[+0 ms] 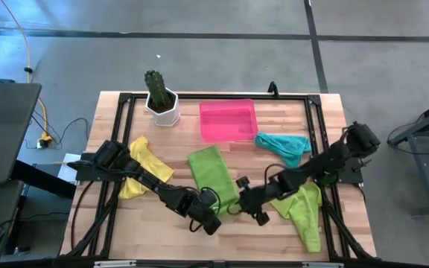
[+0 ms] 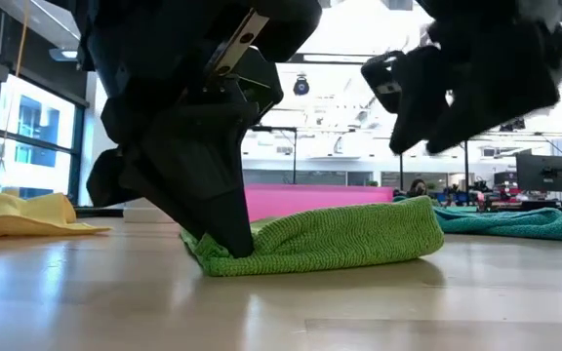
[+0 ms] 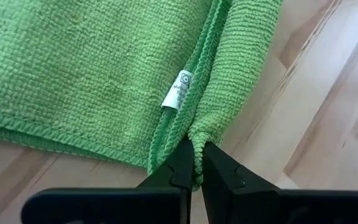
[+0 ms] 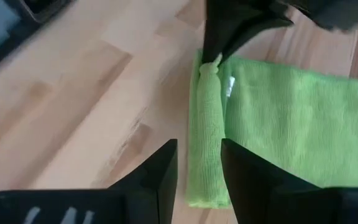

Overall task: Roll microfiber towels into tight, uniform cylinder then place into a basket
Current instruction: Roll the green microfiber cloth

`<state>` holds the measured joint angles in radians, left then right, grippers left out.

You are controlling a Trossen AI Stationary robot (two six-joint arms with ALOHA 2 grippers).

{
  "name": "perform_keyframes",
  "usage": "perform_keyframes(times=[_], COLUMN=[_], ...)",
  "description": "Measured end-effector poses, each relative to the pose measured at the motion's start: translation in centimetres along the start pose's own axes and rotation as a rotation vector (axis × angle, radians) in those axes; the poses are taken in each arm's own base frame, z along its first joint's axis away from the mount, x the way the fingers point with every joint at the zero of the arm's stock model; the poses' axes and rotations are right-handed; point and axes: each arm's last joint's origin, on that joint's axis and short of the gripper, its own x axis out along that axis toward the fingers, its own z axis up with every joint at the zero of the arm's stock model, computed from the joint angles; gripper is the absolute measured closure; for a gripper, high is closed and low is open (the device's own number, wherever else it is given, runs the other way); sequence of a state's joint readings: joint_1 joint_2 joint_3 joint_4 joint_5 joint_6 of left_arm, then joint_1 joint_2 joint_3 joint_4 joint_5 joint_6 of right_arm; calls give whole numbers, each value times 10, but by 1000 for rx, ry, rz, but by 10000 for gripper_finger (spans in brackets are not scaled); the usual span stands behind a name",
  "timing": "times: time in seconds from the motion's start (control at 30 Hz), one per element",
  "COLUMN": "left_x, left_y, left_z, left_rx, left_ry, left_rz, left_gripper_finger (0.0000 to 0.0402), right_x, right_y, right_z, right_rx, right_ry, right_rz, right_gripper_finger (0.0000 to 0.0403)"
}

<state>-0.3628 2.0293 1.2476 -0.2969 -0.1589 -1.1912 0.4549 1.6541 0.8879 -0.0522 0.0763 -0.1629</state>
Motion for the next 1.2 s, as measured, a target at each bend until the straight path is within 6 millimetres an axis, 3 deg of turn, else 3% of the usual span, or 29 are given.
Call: perform_keyframes(times=[0.13, 0.67, 0.87, 1.07, 1.2], left_x=[1, 1, 1, 1, 1], left_y=[1, 1, 1, 1, 1], left_z=[2, 3, 3, 3, 3], left_rx=[23, 68, 68, 68, 80], left_ry=[4, 13, 17, 20, 20], left_rz=[-3, -7, -10, -11, -11], left_gripper_finger=[392, 392, 392, 392, 392], right_x=[14, 51, 46, 14, 7], right_y=[7, 14, 14, 22, 30], right_z=[-3, -26, -23, 0, 6], right_rx=[-59, -27, -25, -39, 17], right_ry=[5, 117, 111, -9, -44], right_rz=[-43, -60, -75, -91, -56], right_gripper_finger=[286, 286, 286, 286, 286])
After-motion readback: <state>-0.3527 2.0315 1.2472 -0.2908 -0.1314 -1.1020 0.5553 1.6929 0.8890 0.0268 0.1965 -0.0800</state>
